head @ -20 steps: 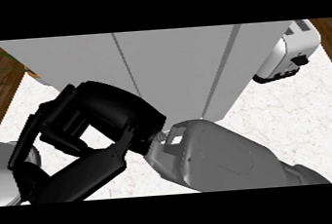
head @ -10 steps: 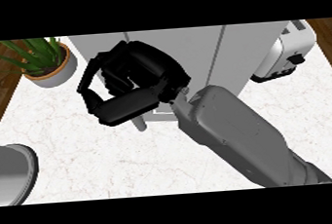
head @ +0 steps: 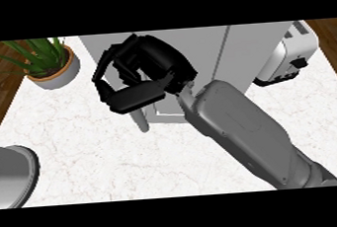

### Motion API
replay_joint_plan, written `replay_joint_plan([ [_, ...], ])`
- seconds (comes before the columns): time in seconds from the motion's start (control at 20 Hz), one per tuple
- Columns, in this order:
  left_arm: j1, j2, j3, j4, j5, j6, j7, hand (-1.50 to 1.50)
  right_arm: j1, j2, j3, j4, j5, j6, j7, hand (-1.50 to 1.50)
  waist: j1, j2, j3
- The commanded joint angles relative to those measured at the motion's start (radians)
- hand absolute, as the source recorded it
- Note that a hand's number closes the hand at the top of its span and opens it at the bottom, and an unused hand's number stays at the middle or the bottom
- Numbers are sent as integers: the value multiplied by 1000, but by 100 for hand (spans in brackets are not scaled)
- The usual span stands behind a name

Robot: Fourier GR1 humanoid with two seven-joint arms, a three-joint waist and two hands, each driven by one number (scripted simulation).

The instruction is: Pick up the bottled water, place it into the cabinet and close the cabinet

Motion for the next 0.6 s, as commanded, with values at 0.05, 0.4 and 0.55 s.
replay_joint_plan([
  [0.05,-43,-12,-15,-1,1,10,32,-150,-37,-98,-129,115,35,-38,-44,150,-20,29,10],
  [0.4,-49,-24,-23,-25,-7,27,55,-150,-47,-88,-134,113,73,-95,-61,-150,-14,24,10],
  [0.55,-80,-34,-35,-8,-28,35,58,-150,-59,-94,-139,118,72,-83,-60,-150,-22,27,10],
])
